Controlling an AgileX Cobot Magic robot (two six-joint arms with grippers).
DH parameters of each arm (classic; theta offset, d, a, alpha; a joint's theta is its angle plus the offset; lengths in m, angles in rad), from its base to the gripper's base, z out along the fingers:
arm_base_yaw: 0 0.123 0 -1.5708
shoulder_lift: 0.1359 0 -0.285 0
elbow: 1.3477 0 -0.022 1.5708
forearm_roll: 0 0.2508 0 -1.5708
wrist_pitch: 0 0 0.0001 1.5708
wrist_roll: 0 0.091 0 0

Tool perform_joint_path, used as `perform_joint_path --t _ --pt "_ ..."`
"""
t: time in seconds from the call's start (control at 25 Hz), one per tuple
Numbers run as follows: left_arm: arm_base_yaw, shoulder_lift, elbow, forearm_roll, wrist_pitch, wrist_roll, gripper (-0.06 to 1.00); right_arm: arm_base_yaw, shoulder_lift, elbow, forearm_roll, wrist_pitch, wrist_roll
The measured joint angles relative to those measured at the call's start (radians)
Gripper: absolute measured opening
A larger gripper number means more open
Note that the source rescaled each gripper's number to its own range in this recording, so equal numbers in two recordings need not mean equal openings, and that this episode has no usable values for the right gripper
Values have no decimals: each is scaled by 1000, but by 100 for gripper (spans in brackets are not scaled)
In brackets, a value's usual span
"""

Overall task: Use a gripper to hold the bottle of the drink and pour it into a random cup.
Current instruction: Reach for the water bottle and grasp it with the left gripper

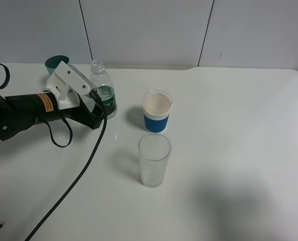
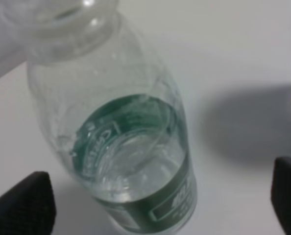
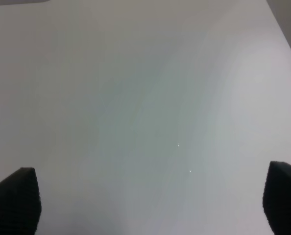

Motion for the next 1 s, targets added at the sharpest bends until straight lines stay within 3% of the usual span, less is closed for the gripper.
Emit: perform_joint_path --t 1.0 --pt "0 203 -171 -19 -114 -57 78 0 0 0 0 0 0"
